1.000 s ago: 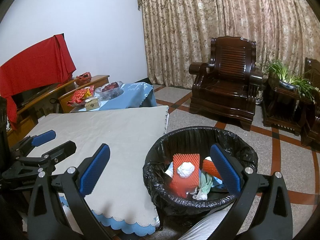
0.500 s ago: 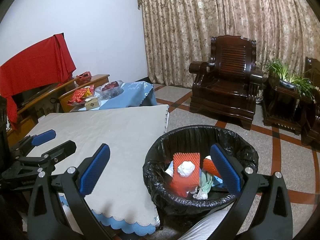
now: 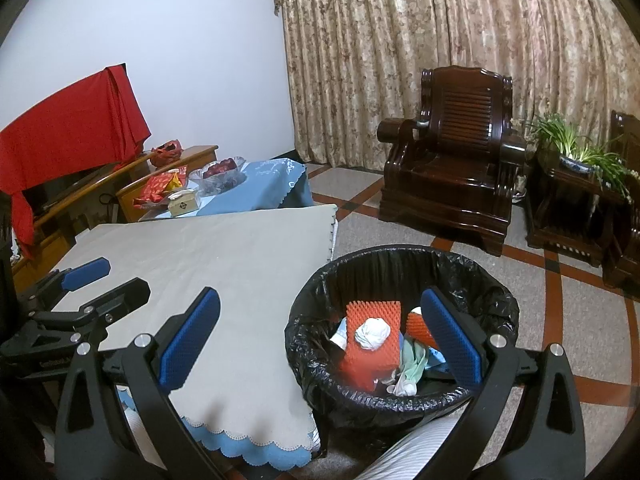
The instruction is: Collect trash
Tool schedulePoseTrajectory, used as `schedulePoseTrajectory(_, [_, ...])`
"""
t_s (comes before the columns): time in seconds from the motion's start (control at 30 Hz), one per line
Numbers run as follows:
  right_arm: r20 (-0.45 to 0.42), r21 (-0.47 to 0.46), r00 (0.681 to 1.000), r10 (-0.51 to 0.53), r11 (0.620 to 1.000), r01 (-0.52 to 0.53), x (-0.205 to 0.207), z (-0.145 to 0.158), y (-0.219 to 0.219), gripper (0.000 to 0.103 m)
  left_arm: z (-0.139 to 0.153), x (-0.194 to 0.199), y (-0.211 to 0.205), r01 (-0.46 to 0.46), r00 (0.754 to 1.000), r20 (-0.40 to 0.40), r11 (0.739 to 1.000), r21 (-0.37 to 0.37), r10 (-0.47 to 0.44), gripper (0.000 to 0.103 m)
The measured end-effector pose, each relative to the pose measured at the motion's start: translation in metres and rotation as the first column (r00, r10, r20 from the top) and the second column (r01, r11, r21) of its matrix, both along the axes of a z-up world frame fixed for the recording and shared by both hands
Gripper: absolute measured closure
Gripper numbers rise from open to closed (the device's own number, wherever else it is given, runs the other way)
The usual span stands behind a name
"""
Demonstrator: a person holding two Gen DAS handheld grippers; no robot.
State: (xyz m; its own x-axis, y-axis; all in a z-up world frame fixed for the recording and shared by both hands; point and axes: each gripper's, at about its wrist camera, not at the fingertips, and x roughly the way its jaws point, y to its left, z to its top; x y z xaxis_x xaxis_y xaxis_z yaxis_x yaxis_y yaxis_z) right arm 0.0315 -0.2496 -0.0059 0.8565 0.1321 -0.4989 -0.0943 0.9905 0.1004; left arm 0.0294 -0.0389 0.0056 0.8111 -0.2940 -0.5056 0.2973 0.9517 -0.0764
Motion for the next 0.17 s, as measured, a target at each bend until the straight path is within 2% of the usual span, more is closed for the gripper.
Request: schedulePoseTrajectory(0.17, [0.001,0.0,1.0,0.001,1.0,-0.001,0.0003,0.001,-0.0013,0.005,-0.0038,-0.0006,0.001,0.0,1.0,-0.002,1.0,0.003,0.0,0.006])
